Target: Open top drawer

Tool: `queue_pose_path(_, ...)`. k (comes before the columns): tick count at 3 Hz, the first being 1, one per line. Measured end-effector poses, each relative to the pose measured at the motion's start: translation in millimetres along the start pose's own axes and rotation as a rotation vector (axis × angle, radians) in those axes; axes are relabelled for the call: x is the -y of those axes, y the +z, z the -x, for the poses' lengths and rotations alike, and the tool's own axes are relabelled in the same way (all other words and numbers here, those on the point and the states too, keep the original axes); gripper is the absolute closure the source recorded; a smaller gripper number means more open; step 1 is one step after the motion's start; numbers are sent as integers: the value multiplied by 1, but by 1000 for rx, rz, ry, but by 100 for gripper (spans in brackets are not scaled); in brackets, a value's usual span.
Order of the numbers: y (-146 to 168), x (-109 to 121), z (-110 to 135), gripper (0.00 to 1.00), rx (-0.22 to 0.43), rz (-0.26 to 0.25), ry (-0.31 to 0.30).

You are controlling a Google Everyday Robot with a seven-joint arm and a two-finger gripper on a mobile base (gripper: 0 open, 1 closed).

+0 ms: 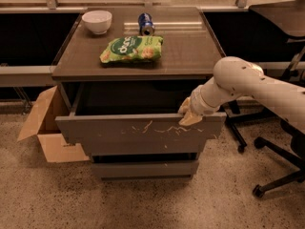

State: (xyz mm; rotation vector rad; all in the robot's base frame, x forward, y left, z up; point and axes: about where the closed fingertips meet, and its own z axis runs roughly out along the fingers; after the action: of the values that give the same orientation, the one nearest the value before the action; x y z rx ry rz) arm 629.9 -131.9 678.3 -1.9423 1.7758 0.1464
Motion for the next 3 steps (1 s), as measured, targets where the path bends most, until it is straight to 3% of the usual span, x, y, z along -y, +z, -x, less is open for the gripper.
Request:
queue_pose_path(2,1,-4,3,29,13,14,-12)
queue_pose_path(3,-5,-19,15,0,31,49,-35)
